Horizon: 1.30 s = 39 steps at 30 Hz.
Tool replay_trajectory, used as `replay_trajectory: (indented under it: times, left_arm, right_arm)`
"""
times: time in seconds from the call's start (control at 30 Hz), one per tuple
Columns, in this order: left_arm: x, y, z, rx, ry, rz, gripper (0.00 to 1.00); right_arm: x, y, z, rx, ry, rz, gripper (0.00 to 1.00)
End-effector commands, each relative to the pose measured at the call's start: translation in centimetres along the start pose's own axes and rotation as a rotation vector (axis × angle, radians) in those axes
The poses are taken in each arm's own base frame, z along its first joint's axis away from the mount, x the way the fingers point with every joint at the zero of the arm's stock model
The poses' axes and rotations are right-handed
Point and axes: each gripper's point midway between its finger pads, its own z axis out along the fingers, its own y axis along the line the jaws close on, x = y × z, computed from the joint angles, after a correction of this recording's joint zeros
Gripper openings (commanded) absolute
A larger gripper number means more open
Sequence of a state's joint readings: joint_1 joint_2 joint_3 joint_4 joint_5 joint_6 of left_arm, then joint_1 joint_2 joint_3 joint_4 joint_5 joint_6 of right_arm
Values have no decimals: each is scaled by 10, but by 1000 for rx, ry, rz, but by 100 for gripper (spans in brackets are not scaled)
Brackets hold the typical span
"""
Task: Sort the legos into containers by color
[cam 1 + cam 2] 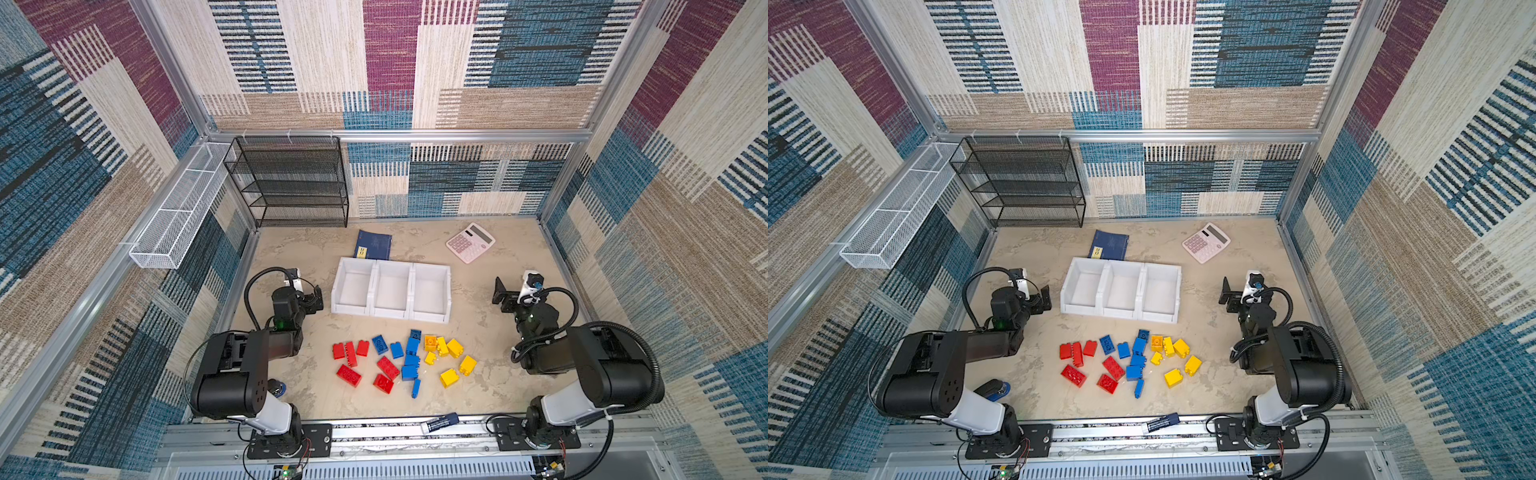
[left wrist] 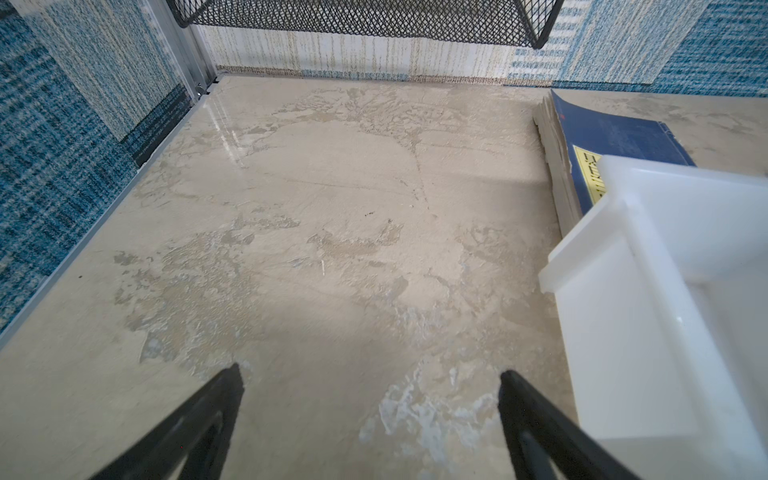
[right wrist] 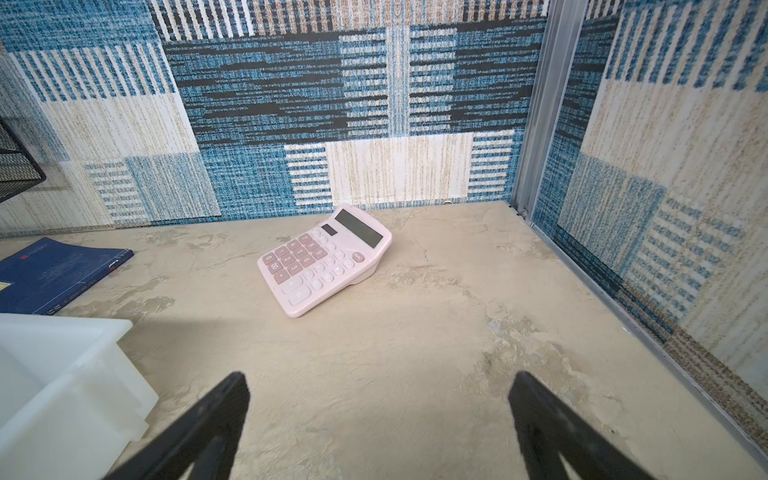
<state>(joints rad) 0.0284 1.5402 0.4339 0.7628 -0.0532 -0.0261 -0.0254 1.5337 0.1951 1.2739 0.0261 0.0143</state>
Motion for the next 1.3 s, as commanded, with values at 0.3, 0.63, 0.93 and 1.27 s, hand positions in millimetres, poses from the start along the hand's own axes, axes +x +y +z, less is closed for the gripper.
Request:
replay_trajectory:
  times: [0.3, 0.63, 0.93, 1.27]
  left_arm:
    - [-8, 0, 2, -2, -22, 9, 99]
    - [-8, 0, 1, 0, -26, 11, 99]
    - [-21, 0, -7, -3, -40, 11, 99]
    - [-57, -43, -89, 195, 167, -257, 99]
  right_arm:
    - [-8, 3, 2, -17, -28, -2, 100]
    - [-6, 14, 6, -76, -10, -28, 100]
    - [-27, 8, 8, -6, -7, -18, 100]
    - [-76, 104, -33, -218, 378, 103, 90]
